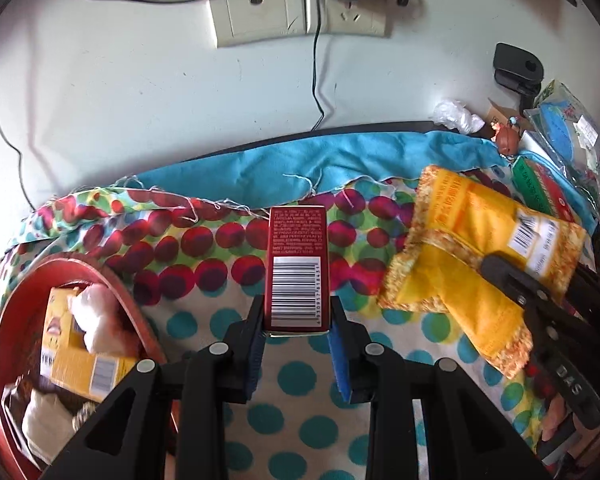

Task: Organize objects
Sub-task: 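Grasp the small red barcode box with the left gripper while the right gripper holds the chips bag, then carry the red box with the left gripper into the tray and release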

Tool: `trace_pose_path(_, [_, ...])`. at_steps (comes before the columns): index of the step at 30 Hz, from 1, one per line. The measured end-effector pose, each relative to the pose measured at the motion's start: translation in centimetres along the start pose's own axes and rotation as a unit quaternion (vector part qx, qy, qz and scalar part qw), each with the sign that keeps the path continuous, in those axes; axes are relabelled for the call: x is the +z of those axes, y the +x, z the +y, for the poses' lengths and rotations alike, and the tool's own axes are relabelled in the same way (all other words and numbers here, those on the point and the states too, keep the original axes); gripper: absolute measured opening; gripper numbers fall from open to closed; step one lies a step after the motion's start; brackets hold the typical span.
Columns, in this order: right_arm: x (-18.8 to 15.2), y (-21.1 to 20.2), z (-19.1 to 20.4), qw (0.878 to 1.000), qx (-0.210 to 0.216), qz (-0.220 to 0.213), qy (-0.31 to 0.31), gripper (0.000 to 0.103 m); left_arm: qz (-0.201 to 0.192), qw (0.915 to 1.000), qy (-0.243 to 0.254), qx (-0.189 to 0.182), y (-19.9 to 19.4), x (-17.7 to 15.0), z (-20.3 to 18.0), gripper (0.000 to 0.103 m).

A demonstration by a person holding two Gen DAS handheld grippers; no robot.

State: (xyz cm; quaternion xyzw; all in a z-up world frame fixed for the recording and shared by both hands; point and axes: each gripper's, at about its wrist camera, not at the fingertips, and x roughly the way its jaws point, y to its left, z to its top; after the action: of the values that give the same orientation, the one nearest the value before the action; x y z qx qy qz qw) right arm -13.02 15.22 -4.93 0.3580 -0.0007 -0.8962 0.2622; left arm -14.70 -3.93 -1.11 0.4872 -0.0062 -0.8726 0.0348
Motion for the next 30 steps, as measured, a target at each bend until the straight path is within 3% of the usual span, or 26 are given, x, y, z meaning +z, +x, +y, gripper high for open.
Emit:
trace_pose_path(14, [0.1, 0.2, 0.5, 1.000, -0.021, 0.003, -0.012, 0.029, -0.029, 0.9973, -0.060, 0.033, -3.5, -6.6, -1.0, 0.029])
trace_pose_path(17, [0.1, 0.2, 0.5, 1.000, -0.024, 0.006, -0.011, 0.030, -0.029, 0.9963, -0.058, 0.056, -4.0, -8.1, -1.0, 0.029])
trace_pose_path(30, [0.1, 0.5, 0.6, 0.999, -0.037, 0.009, -0.015, 0.031, -0.030, 0.9966, -0.066, 0.039, -5.2, -11.4, -1.8, 0.029])
